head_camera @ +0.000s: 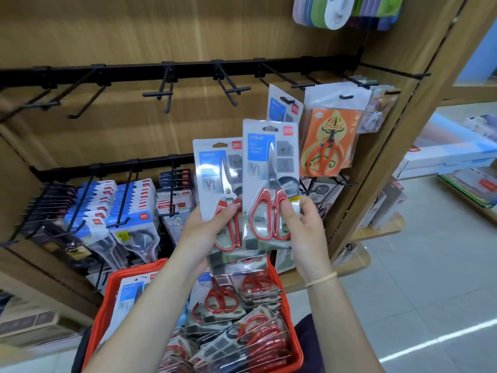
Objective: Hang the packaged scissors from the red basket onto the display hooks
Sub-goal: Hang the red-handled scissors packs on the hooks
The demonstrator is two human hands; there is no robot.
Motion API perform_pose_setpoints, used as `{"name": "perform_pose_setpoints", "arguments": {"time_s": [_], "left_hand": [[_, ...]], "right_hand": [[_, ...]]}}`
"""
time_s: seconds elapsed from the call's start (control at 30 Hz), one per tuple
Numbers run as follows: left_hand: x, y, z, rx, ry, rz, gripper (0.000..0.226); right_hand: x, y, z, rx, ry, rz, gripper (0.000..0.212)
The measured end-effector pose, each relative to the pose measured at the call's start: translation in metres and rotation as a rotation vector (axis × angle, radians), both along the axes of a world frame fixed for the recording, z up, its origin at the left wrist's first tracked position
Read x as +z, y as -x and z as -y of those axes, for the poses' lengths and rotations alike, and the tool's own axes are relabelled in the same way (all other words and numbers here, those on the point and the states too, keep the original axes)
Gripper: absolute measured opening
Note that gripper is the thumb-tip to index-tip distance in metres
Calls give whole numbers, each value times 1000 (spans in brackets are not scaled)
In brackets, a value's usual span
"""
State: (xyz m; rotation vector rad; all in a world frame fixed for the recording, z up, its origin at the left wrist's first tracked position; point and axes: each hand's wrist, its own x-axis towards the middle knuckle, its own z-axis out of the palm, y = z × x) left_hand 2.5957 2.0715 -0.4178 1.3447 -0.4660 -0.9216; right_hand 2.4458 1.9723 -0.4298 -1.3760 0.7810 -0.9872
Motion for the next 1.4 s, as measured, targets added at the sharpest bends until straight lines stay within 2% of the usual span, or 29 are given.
{"name": "perform_pose_setpoints", "arguments": {"time_s": [0.07, 0.27, 0.4, 0.53, 0.63, 0.83, 0.93, 1.07, 1.17, 1.23, 1.3, 1.4], "left_hand": [[0, -1, 0, 13, 7, -8, 50], [3, -4, 4, 55, 20, 12, 38], [4, -5, 3, 53, 30, 22, 37], [5, -5, 0, 59, 33, 39, 33], [3, -8, -1, 68, 24, 41, 27], [-4, -12, -4, 110, 0, 46, 23], [-7, -12, -5, 146, -27, 21, 18], [-8, -12, -4, 182, -47, -39, 18], [-11, -13, -5, 172, -19, -18, 22], [-11, -11, -5, 146, 15, -10, 23], [-10, -8, -5, 124, 50, -21, 26], [-9, -6, -6, 138, 71, -2, 45]], "right_hand": [[4, 2, 6, -28, 8, 53, 36], [13, 0, 29, -79, 66, 69, 18], [15, -5, 38, -81, 64, 61, 24], [16, -9, 42, -96, 46, 59, 14], [17, -14, 46, -122, 26, 43, 19], [2, -24, 45, -210, -155, -40, 32], [-10, -25, 37, -204, -346, 77, 36], [-16, -25, 29, -212, -412, 132, 42], [-17, -25, 19, -150, -386, 54, 35], [-15, -25, 12, -55, -296, -44, 23], [-13, -27, 5, 49, -173, -148, 27], [-7, -30, -1, 138, -79, -195, 31]]}}
